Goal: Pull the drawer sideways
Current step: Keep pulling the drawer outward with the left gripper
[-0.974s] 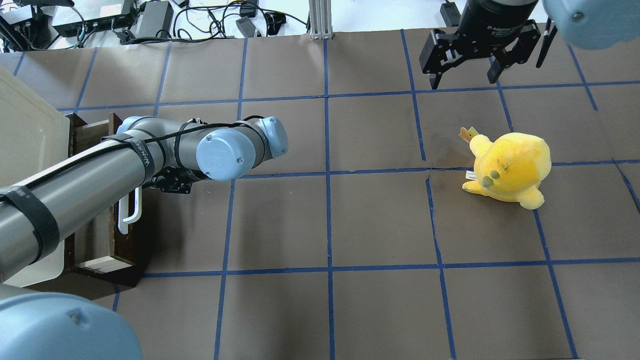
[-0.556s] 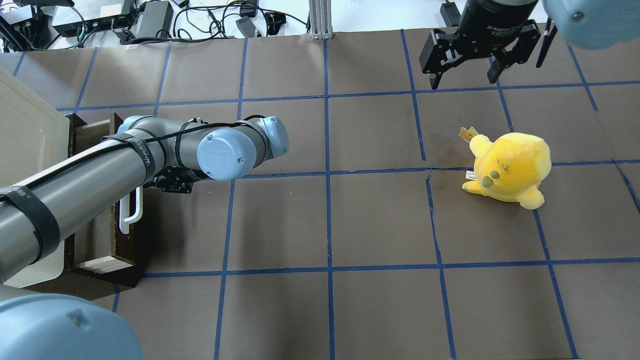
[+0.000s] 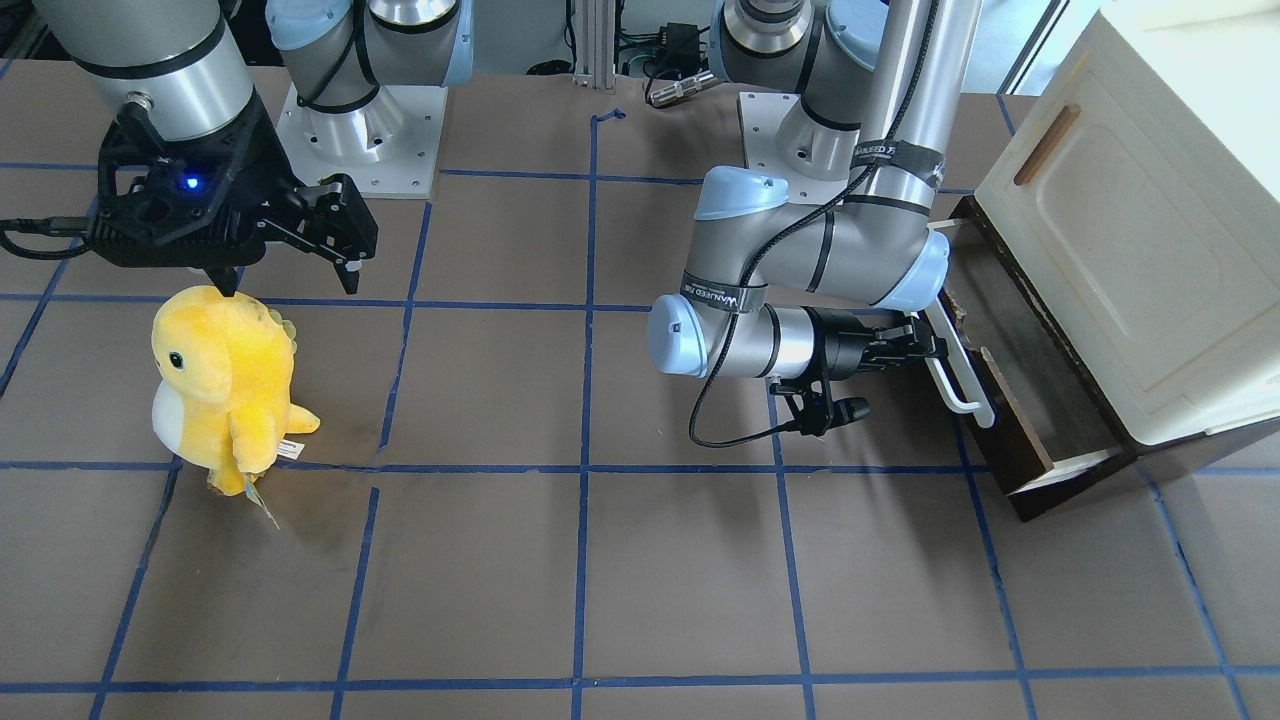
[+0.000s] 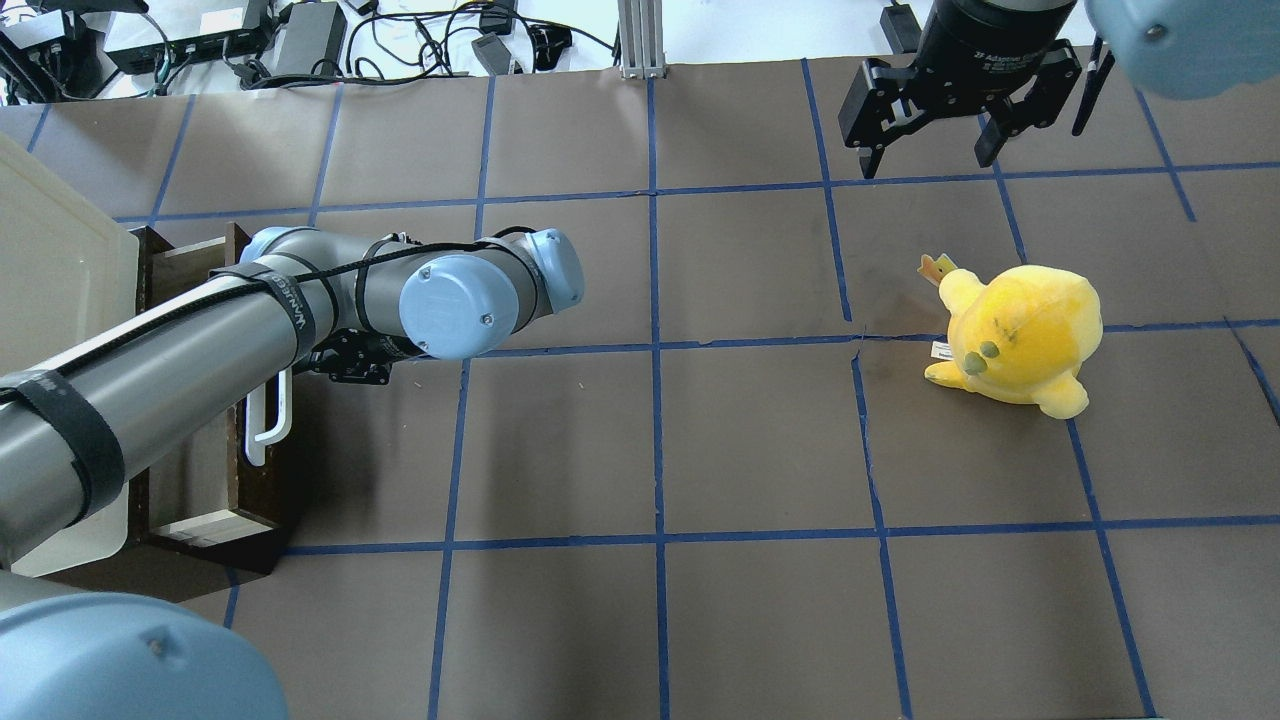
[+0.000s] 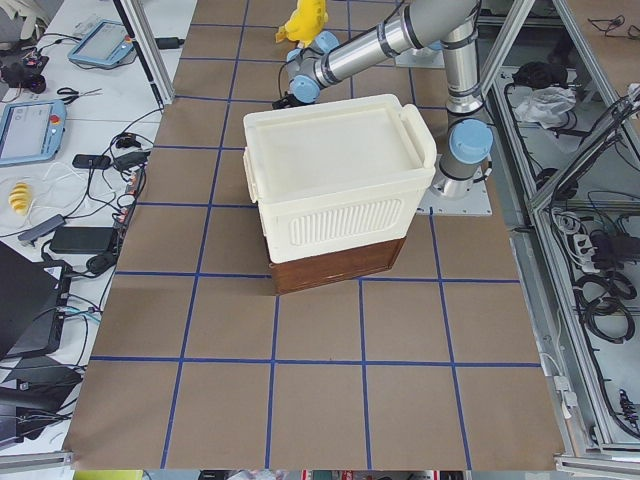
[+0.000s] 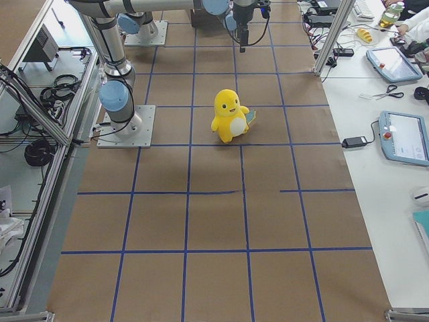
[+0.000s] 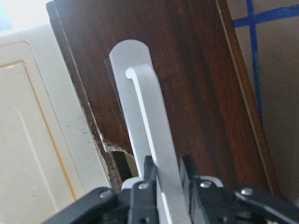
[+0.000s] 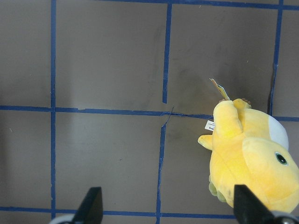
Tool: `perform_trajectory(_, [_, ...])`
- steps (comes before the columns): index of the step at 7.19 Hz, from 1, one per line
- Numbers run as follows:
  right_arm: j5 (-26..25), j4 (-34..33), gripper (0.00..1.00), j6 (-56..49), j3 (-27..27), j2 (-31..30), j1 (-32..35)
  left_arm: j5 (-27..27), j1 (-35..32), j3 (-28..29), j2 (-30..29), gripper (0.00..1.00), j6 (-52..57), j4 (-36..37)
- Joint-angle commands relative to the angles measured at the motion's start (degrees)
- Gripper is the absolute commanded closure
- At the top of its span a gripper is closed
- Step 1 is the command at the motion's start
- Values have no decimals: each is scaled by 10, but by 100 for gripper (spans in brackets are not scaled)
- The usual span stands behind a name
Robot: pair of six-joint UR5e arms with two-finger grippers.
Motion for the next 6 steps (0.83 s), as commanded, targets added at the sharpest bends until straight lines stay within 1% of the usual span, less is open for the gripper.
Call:
perform_trajectory(1, [0, 0, 0, 0, 0, 0, 0, 0, -1, 8, -1, 86, 2, 0])
perform_trajectory(2, [0, 0, 0, 0, 0, 0, 0, -13, -1, 13, -2, 86, 3, -1])
perform_trajectory(6, [0, 0, 0, 0, 0, 0, 0, -16, -3, 16, -6, 86, 4, -1])
